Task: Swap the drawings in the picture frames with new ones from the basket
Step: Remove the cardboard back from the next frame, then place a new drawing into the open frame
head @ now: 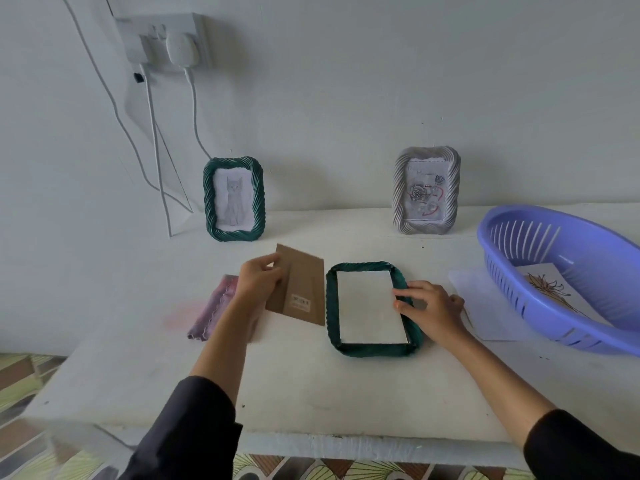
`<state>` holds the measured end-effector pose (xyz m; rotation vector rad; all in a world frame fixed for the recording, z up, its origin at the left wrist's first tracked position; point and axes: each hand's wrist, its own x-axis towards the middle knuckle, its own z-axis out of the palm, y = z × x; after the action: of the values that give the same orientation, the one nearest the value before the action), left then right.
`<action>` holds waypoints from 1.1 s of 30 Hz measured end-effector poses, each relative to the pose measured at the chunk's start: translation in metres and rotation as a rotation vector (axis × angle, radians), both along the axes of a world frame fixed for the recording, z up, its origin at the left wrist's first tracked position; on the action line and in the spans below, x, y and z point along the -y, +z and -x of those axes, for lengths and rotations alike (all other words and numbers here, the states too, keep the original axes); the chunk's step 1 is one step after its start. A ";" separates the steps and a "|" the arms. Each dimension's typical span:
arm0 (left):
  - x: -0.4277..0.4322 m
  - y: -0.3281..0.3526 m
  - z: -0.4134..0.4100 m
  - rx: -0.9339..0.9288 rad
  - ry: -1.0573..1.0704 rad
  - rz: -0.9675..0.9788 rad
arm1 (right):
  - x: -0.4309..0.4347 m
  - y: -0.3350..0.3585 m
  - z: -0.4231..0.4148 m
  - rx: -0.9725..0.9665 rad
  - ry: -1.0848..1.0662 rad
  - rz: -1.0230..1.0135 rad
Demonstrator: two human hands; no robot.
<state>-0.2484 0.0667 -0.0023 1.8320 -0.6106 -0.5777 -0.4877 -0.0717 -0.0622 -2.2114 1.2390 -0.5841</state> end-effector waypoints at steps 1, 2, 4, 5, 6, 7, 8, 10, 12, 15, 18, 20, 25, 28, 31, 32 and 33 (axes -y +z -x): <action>-0.001 -0.005 0.000 0.003 -0.008 -0.047 | 0.000 0.000 0.000 -0.002 0.000 -0.001; -0.002 -0.009 0.000 0.013 -0.017 -0.089 | -0.001 0.000 0.000 -0.004 -0.001 0.000; -0.002 -0.017 0.002 0.019 -0.039 -0.148 | -0.001 0.000 0.000 -0.005 -0.003 0.004; -0.001 -0.021 0.002 0.020 -0.053 -0.170 | -0.001 0.000 0.000 -0.005 -0.005 0.007; -0.001 -0.023 0.003 0.025 -0.067 -0.192 | -0.001 0.000 0.000 -0.005 -0.007 0.008; -0.001 -0.024 0.003 0.043 -0.076 -0.216 | -0.001 0.000 -0.001 -0.006 -0.008 0.007; 0.000 -0.025 0.003 0.077 -0.082 -0.247 | -0.001 0.000 0.000 -0.008 -0.007 0.006; 0.003 -0.022 0.005 0.163 -0.097 -0.317 | -0.001 0.000 0.000 -0.012 -0.003 0.006; 0.007 -0.020 0.010 0.243 -0.100 -0.395 | -0.001 0.000 0.000 -0.017 -0.002 0.007; 0.015 -0.023 0.018 0.355 -0.081 -0.417 | -0.001 0.000 0.000 -0.020 0.002 0.004; 0.024 -0.026 0.040 0.408 -0.088 -0.344 | 0.000 0.000 0.000 -0.019 0.003 0.005; 0.027 -0.029 0.059 0.470 -0.152 -0.395 | 0.000 0.000 0.000 -0.016 -0.001 0.008; 0.032 -0.045 0.075 0.629 -0.216 -0.537 | -0.001 0.000 0.000 -0.032 -0.008 0.022; 0.033 -0.044 0.075 0.610 -0.212 -0.519 | -0.002 0.001 0.000 -0.031 0.002 0.018; 0.031 -0.041 0.075 0.589 -0.213 -0.504 | -0.002 0.003 0.001 -0.033 0.015 0.027; 0.030 -0.040 0.075 0.579 -0.208 -0.490 | -0.002 0.003 0.001 -0.034 0.018 0.030; 0.030 -0.039 0.076 0.567 -0.201 -0.475 | -0.003 0.003 0.001 -0.039 0.020 0.033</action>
<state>-0.3240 0.0371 -0.0414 2.4264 -1.1168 -0.3425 -0.4890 -0.0689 -0.0592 -2.2700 1.2334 -0.5605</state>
